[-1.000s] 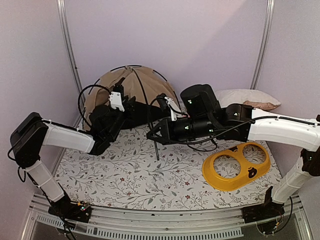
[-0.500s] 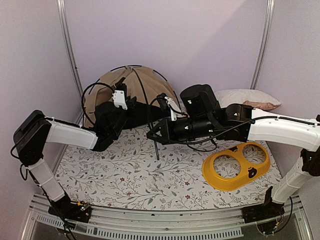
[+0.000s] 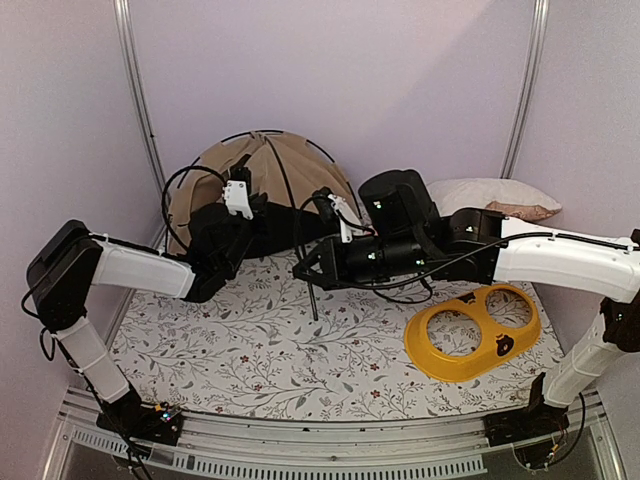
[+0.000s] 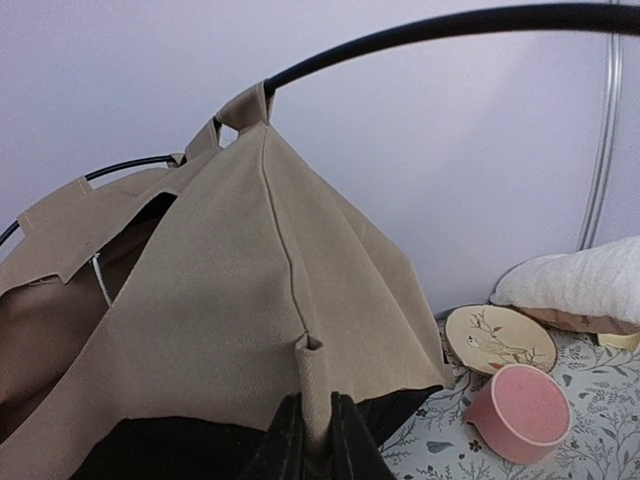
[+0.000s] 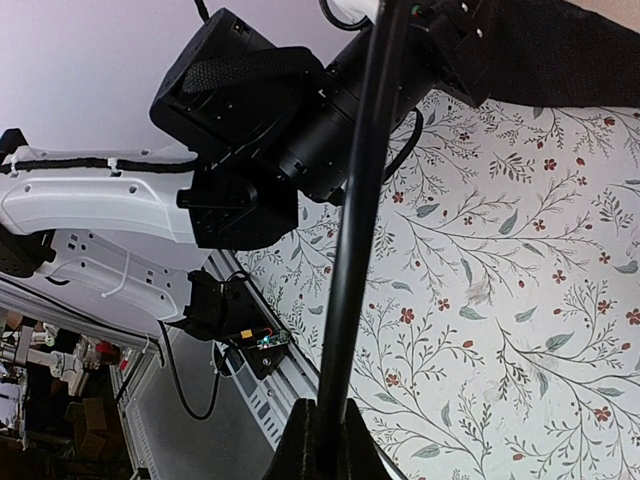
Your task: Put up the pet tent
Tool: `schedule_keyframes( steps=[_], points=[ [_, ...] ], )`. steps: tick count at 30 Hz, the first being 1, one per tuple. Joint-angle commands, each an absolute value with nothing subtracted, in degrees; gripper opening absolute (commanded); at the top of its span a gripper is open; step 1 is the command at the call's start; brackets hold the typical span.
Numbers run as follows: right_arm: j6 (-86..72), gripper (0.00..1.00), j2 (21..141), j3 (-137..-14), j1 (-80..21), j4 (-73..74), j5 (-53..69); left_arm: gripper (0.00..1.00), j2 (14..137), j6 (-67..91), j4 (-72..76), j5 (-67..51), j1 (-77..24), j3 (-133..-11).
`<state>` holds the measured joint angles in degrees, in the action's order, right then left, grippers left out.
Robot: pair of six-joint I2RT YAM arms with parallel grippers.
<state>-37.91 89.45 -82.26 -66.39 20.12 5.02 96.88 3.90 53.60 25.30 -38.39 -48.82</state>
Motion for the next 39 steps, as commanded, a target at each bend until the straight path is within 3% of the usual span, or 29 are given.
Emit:
schedule_keyframes(
  steps=[1,3,11,16,20,27,39],
  points=[
    [-35.33,0.00,89.76,-84.99,-66.82,15.66,3.47,0.06,97.61,3.52,53.18,24.57,-37.43,-49.01],
    [-35.28,0.00,89.65,-85.12,-66.82,15.43,3.04,0.00,97.26,3.39,53.23,24.34,-37.42,-48.63],
    [-31.68,0.00,90.11,-85.68,-66.64,7.22,-1.44,0.00,92.49,0.40,61.79,19.45,-41.30,-39.28],
    [-29.50,0.00,95.80,-90.63,-66.00,2.58,2.04,0.00,87.02,-0.92,66.78,19.95,-46.95,-31.08],
    [-30.97,0.00,102.99,-97.10,-65.47,7.77,8.57,0.00,81.57,-2.80,67.09,23.13,-51.08,-27.34],
    [-35.06,0.00,103.79,-94.31,-63.49,4.24,13.02,0.00,73.67,-2.46,67.78,27.54,-58.09,-20.49],
    [-36.31,0.00,108.20,-101.40,-57.35,-2.45,16.90,0.00,73.45,-1.45,72.23,41.57,-71.96,-13.51]
  ],
)
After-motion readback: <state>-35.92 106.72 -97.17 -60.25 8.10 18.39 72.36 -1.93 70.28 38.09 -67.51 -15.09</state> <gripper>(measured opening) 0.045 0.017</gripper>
